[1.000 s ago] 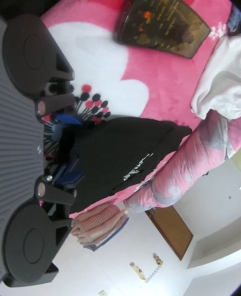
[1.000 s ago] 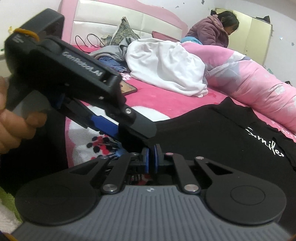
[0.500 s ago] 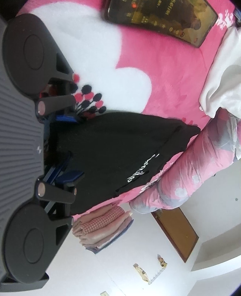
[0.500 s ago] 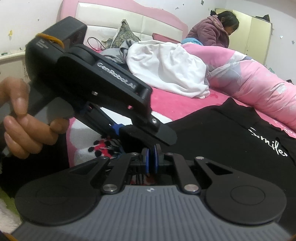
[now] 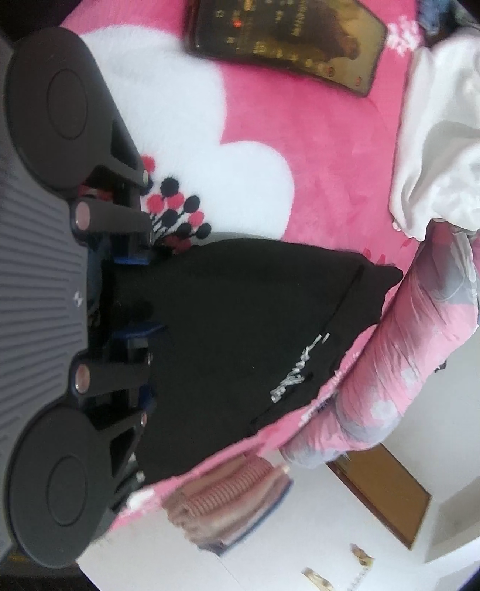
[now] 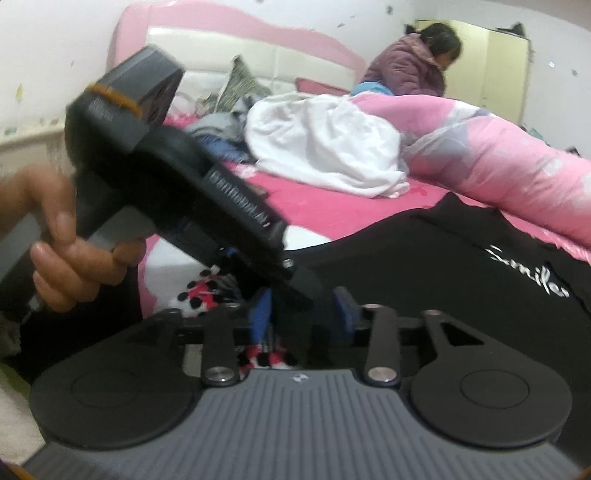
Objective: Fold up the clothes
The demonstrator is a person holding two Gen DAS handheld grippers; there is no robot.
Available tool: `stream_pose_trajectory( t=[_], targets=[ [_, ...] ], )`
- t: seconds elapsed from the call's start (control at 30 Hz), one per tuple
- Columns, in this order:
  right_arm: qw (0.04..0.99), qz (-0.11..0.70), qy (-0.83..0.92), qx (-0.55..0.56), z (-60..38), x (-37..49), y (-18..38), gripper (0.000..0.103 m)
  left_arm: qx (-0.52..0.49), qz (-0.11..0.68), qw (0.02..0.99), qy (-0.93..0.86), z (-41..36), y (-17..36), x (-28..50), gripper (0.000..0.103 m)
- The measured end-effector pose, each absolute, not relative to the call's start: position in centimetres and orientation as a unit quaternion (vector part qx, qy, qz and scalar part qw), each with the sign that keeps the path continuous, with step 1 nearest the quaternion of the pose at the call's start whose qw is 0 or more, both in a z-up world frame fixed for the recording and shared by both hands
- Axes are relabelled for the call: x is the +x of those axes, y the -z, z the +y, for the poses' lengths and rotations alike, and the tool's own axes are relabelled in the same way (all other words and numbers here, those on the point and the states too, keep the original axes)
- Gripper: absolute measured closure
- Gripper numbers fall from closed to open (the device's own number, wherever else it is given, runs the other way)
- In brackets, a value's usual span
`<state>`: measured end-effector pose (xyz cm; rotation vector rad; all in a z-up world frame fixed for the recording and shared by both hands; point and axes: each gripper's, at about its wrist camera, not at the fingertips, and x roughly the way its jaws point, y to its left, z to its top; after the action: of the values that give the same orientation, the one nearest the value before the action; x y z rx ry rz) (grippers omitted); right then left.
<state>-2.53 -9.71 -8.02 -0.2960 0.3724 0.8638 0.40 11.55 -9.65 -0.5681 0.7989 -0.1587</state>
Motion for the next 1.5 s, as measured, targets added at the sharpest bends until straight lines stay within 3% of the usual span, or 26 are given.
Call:
stream_pose_trajectory(
  t=[0.1, 0.33, 0.43, 0.7, 1.03, 1.5],
  targets=[
    [0.893, 0.194, -0.391, -0.106, -11.7, -1.8, 7.7, 0.058, -0.224, 0.396, 0.889, 0.055, 10.2, 8.9, 0.5, 0.081],
    [0.920, 0.236, -0.313, 0.017, -17.7, 0.8, 6.5, 0.056, -0.128, 0.413, 0.902, 0.009, 6.8, 7.7, 0.6, 0.081],
    [0.928, 0.249, -0.271, 0.062, -20.7, 1.5, 6.2, 0.051, -0.101, 0.415, 0.904, -0.004, 5.8, 7.4, 0.6, 0.081],
    [0.939, 0.264, -0.194, 0.107, -25.4, 1.3, 7.5, 0.048, -0.024, 0.422, 0.906, -0.033, 3.2, 7.0, 0.8, 0.079],
    [0.961, 0.235, -0.128, 0.066, -29.5, 0.9, 7.0, 0.048, 0.009, 0.426, 0.903, -0.060, 1.7, 6.9, 0.9, 0.079],
    [0.963, 0.264, -0.037, 0.032, -35.8, 2.4, 8.4, 0.048, 0.027, 0.432, 0.898, -0.075, 1.1, 6.8, 1.1, 0.075]
  ],
)
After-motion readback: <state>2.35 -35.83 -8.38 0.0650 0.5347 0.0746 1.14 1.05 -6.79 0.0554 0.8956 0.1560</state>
